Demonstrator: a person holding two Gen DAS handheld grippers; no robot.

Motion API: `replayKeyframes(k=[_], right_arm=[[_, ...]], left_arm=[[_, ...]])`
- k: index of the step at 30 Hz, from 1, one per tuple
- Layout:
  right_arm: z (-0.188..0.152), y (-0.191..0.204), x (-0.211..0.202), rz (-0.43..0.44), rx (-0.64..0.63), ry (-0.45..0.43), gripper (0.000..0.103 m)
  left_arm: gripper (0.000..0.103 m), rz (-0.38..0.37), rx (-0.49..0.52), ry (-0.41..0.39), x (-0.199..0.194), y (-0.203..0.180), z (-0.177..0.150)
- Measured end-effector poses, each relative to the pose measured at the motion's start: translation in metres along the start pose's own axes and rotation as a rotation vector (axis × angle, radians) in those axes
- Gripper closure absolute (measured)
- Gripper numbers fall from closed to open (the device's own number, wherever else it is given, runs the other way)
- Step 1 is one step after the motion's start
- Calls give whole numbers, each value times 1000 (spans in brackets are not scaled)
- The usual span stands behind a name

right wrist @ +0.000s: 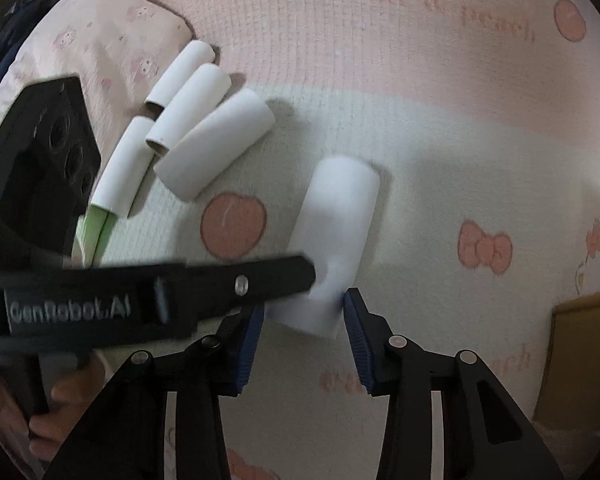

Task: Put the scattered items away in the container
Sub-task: 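Close the right gripper around the separated white tube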

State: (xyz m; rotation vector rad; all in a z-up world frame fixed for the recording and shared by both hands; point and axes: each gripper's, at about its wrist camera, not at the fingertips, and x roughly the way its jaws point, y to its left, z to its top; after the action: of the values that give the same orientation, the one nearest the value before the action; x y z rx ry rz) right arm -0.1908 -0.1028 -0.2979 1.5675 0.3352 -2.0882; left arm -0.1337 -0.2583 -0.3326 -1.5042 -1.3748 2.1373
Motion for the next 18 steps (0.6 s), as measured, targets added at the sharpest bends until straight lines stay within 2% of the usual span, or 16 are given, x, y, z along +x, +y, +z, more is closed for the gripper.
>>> replayKeyframes(k=[3, 10, 15, 18], right_arm=[[-4, -6, -2, 13, 33, 5, 64], [6, -19, 3, 68, 147, 26, 63], [15, -20, 12, 71, 163, 42, 62], [20, -20, 16, 66, 170, 37, 62]], left_arm=[[67, 43, 13, -23, -3, -1, 1], [67, 13, -5, -41, -3, 1, 10], [67, -8, -18, -18, 8, 3, 18], [67, -4, -7, -31, 7, 2, 19]])
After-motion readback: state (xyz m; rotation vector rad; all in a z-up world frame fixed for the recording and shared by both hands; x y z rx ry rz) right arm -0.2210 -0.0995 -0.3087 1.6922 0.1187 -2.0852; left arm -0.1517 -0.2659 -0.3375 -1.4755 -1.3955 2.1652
